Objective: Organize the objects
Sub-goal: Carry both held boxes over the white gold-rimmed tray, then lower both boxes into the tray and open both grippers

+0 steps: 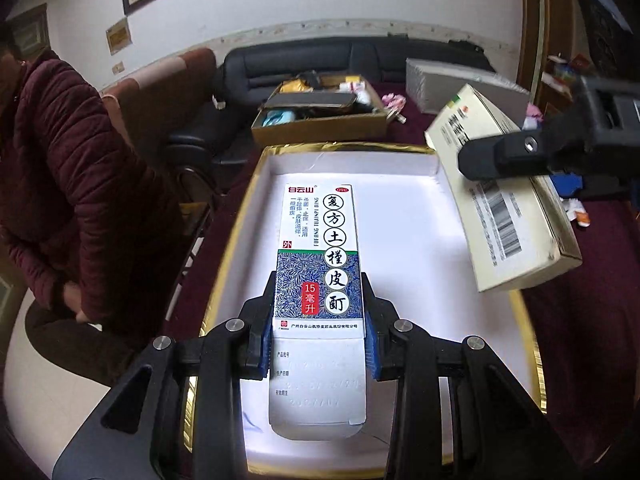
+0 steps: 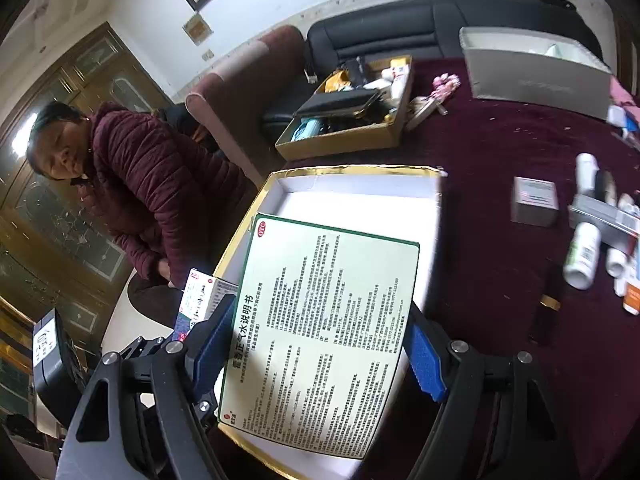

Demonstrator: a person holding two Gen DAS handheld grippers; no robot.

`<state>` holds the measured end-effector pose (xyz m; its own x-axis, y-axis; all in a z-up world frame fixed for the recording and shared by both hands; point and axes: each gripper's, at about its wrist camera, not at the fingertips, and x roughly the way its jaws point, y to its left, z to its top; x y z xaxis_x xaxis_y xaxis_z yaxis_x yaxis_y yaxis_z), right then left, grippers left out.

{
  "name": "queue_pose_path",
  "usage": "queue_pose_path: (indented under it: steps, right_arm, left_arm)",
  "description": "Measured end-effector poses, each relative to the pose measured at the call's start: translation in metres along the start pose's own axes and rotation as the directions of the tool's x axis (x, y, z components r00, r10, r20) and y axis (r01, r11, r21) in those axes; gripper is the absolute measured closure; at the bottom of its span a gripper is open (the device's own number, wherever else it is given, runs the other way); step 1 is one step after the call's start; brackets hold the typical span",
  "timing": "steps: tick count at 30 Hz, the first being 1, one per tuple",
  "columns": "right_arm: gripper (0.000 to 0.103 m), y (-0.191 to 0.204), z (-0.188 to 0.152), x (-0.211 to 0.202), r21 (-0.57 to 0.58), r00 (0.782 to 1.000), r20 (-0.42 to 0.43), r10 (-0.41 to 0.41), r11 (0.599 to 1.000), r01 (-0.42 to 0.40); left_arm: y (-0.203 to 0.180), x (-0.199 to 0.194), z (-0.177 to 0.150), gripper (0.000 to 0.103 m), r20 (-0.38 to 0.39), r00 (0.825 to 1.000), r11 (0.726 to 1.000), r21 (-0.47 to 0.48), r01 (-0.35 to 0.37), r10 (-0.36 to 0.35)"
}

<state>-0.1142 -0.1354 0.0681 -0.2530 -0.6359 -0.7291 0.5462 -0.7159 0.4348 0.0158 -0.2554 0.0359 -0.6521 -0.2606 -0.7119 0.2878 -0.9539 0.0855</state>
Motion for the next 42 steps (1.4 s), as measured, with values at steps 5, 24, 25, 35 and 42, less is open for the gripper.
queue_pose_path:
  steps: [5, 24, 25, 35, 42]
  right_arm:
    - [0.025, 0.006, 0.028, 0.032, 0.031, 0.998, -0.057, -0.011, 0.999, 0.012]
    - [0.025, -0.014, 0.086, 0.128, 0.132, 0.966, -0.203, -0.158, 0.973, 0.187]
    - [0.026, -0.015, 0.087, 0.131, 0.136, 0.964, -0.21, -0.16, 0.972, 0.191]
    - [0.024, -0.01, 0.094, 0.154, 0.123, 0.957, -0.236, -0.17, 0.971, 0.203]
    - [0.023, -0.006, 0.1, 0.15, 0.062, 0.957, -0.218, -0.193, 0.976, 0.211]
  left_arm:
    - [0.013, 0.033, 0.023, 0.069, -0.087, 0.995, 0.998, -0.015, 0.053, -0.054]
    - [0.01, 0.118, 0.064, 0.069, -0.192, 0.981, 1.0, 0.001, 0.031, -0.03]
    - [0.012, 0.12, 0.064, 0.069, -0.196, 0.98, 0.999, -0.005, 0.032, -0.032]
    - [0.028, 0.126, 0.066, 0.069, -0.168, 0.982, 0.996, -0.05, 0.077, -0.085]
    - [0.032, 0.123, 0.066, 0.067, -0.151, 0.98, 0.99, -0.07, 0.12, -0.13]
